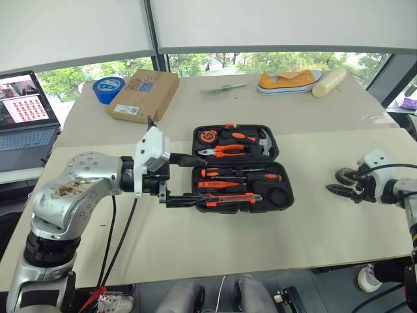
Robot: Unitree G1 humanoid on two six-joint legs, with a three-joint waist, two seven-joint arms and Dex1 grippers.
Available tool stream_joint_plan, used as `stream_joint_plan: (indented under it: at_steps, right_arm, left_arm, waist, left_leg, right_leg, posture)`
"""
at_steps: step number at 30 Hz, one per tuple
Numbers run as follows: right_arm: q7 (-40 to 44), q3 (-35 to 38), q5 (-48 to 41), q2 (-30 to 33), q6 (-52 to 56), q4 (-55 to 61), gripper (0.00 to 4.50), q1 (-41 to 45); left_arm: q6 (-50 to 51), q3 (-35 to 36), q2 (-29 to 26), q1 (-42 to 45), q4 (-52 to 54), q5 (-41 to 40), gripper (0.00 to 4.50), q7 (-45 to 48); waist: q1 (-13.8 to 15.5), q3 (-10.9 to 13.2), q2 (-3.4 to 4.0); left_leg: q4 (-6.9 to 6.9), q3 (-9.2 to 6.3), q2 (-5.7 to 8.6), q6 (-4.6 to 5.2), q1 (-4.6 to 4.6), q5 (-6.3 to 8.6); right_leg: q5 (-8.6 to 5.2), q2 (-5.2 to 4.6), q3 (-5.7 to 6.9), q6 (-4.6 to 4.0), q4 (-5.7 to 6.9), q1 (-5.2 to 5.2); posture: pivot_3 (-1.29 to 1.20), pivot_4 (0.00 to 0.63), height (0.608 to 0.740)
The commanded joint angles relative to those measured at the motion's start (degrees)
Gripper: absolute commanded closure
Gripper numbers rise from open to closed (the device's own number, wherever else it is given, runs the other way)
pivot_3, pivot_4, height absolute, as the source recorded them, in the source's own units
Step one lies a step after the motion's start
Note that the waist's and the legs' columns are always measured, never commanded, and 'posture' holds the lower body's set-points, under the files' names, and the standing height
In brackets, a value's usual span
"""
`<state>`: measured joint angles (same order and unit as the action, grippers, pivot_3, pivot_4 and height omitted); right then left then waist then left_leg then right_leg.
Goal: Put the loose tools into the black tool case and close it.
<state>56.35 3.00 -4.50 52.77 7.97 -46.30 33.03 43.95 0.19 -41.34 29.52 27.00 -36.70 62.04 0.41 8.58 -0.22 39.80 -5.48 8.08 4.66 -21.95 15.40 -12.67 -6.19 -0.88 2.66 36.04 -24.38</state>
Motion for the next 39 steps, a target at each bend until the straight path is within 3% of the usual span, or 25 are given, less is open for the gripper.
stream_joint_plan:
  at_steps: [1,8,9,12,15,19,22,27,33,39]
  right_arm:
    - [-0.3,-0.1,1.3,-0.3,-2.5,-3.2,2.1,1.7]
    - [0.6,0.5,1.5,0.1,-5.9,-6.2,4.37,2.1]
    - [2.3,1.1,0.5,0.8,-5.9,-4.9,4.45,1.3]
    - [9.1,3.7,-4.4,2.7,-3.8,4.7,4.45,-1.9]
    - [14.4,4.6,-11.3,4.4,7.1,24.4,4.45,-5.5]
    - [13.8,1.2,-13.5,5.1,18.1,44.1,4.45,-8.7]
    - [12.3,-0.3,-15.3,3.7,22.7,52.4,4.45,-9.1]
    - [9.7,-4.2,-15.9,2.2,29.4,61.2,4.45,-8.8]
    - [7.4,-7.8,-11.3,3.5,28.4,61.3,4.45,-11.9]
    - [7.6,-6.9,-12.5,3.3,28.0,62.3,4.45,-15.3]
  left_arm:
    - [-1.5,0.2,-1.1,1.5,0.2,-0.2,0.0,0.1]
    - [-2.8,-0.1,-1.9,2.1,-1.0,0.3,0.0,0.8]
    - [-3.2,-0.3,-2.0,2.0,-1.3,0.5,0.0,0.9]
    - [-4.2,-1.0,-2.2,1.0,-1.8,1.2,0.0,1.4]
    - [-6.4,-2.6,-2.9,-1.0,-2.3,2.7,0.0,2.9]
    - [-9.8,-5.1,-2.6,-2.8,-3.0,5.1,0.0,3.8]
    - [-11.1,-6.5,-1.8,-4.0,-2.6,6.0,0.0,3.5]
    - [-10.1,-6.8,-0.9,-3.9,-2.2,5.0,0.0,2.8]
    - [-12.5,-7.2,-2.0,-2.7,-5.0,6.7,0.0,5.3]
    - [-14.9,-7.4,-2.1,-2.3,-7.8,8.2,0.0,6.6]
  waist:
    - [-0.1,0.0,0.0]
    - [0.1,0.0,0.0]
    - [0.1,0.0,0.0]
    - [0.3,0.0,0.03]
    - [0.1,0.0,0.18]
    - [-0.6,0.0,0.39]
    - [-0.2,0.1,0.35]
    - [0.8,0.1,0.33]
    - [1.0,0.1,0.32]
    - [0.8,0.1,0.32]
  left_leg:
    - [0.0,0.0,0.0,-0.08,0.01,0.04]
    - [-0.01,0.0,0.0,-0.08,0.0,0.04]
    - [-0.01,0.0,0.01,-0.08,0.0,0.04]
    - [-0.02,-0.01,0.01,-0.08,-0.03,0.04]
    - [-0.03,-0.02,0.01,-0.04,-0.14,0.02]
    - [-0.04,0.01,-0.06,-0.01,-0.3,0.01]
    - [-0.06,-0.02,-0.09,-0.06,-0.36,0.02]
    - [0.03,0.0,-0.01,-0.05,-0.51,0.02]
    - [0.05,0.0,0.0,-0.05,-0.54,0.02]
    - [0.03,0.0,0.0,-0.04,-0.54,0.01]
  right_leg:
    - [0.0,0.0,0.0,0.0,0.01,0.0]
    - [0.0,0.0,0.01,0.0,0.0,-0.02]
    - [0.0,0.0,0.01,0.0,0.0,-0.01]
    - [0.0,0.01,0.01,0.0,0.0,-0.04]
    - [0.0,0.01,0.0,0.0,-0.01,-0.14]
    - [0.0,0.03,-0.05,0.0,0.1,-0.44]
    - [0.0,0.03,-0.05,0.0,0.13,-0.53]
    - [0.0,-0.05,-0.06,-0.01,0.11,-0.62]
    - [0.0,-0.05,0.0,0.0,0.11,-0.65]
    - [0.0,-0.03,0.01,-0.01,0.12,-0.68]
  posture:
    - [0.0,0.15,0.735]
    - [0.0,0.15,0.735]
    - [0.0,0.15,0.735]
    - [0.0,0.15,0.735]
    - [0.0,0.15,0.735]
    - [0.0,0.15,0.735]
    - [0.0,0.15,0.735]
    - [0.0,0.15,0.735]
    - [0.0,0.15,0.735]
    - [0.0,0.15,0.735]
